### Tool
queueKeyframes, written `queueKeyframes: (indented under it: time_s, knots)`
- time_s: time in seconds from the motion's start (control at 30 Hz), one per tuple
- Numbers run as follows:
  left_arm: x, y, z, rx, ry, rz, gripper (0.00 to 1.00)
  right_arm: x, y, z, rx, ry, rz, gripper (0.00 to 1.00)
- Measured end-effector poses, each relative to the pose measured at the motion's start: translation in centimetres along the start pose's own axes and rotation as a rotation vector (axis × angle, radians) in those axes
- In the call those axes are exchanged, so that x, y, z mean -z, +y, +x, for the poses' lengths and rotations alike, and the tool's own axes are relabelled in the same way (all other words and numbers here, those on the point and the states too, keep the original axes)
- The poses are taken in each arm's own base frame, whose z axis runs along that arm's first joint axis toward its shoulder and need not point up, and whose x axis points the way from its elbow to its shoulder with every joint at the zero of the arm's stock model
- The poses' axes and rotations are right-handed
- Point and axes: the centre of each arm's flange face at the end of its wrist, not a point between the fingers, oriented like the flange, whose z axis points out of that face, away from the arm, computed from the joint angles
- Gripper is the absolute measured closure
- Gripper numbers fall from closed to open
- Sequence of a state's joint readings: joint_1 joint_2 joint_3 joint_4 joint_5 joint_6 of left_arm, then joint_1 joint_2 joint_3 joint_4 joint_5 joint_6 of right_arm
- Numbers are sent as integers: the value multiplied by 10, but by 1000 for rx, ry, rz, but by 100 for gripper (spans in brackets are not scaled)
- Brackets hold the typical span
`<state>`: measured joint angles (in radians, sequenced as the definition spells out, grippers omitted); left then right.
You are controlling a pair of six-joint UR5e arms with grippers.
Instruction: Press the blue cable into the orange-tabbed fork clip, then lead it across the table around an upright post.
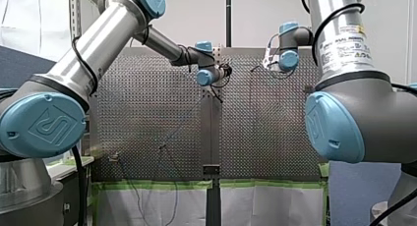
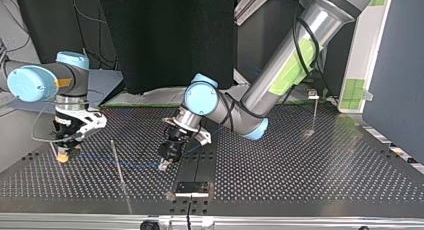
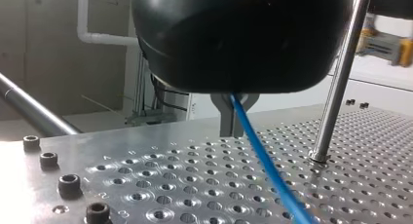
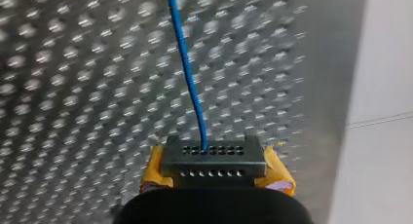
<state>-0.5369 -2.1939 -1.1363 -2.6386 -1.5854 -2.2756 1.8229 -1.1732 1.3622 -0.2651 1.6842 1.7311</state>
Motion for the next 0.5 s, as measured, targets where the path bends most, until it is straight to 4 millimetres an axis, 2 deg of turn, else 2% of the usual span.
queueKeyframes:
  time_s: [0.27, 0.5]
  knots:
    - [3, 5, 18, -24, 26, -9, 100, -3, 9, -53, 3, -85, -10, 100]
    - [7, 25, 45, -45, 66, -39, 100, -4, 15, -104, 10, -162, -20, 100]
